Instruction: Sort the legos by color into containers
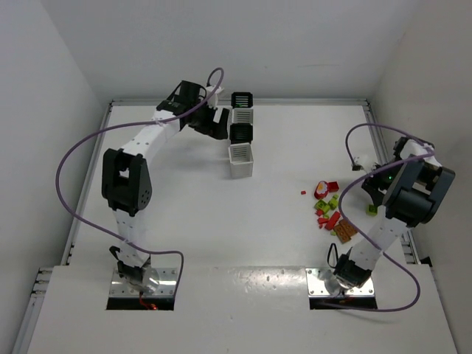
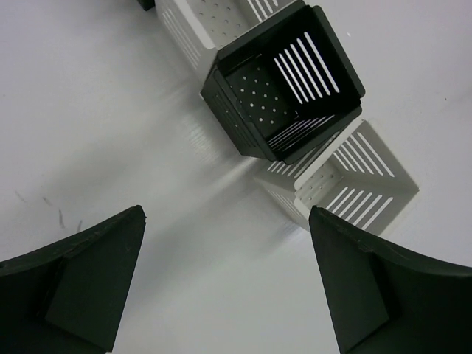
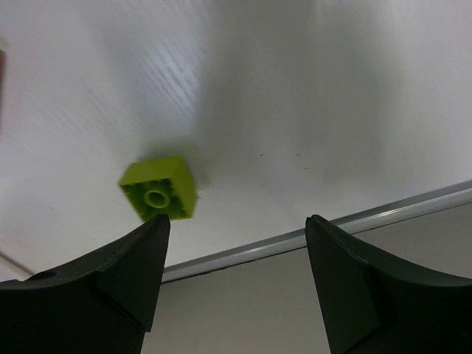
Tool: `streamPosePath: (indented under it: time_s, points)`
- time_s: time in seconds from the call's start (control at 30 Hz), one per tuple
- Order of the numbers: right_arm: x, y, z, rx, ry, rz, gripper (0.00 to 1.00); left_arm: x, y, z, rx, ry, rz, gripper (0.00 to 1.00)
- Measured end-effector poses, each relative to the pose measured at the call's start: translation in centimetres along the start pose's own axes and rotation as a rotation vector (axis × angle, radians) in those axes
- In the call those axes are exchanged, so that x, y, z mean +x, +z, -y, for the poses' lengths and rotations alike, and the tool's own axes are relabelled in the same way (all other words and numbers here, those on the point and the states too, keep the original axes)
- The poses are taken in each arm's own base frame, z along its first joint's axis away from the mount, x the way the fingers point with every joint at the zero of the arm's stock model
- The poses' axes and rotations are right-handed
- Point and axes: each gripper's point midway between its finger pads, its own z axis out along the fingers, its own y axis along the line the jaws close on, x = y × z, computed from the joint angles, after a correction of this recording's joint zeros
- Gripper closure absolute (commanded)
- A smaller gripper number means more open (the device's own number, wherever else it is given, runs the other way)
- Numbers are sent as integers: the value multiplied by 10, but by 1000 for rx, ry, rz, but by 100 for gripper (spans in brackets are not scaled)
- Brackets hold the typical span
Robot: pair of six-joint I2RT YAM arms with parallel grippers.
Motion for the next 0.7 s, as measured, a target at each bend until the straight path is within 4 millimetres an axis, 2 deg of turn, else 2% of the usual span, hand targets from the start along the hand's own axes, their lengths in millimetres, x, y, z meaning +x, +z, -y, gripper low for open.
streamPosePath:
  time_s: [0.07,0.2,0.43,0.53,0.7]
  points:
    - [3,3,8,-9,-49,-12,25,0,-3,-5,-10,-12,4,0]
    - [7,9,7,-60,-117,-25,24,-4,-8,-7,-20,-18,16,0]
    - [10,23,-23,-154,-199,-21,22,-5,-10,-12,-27,-43,20,0]
    - [9,22,-36,-178,-216,-15,21,-4,-10,-14,-29,-55,19,0]
    - [4,21,-40,-178,-233,-4,21,1,-4,-13,-17,-72,7,0]
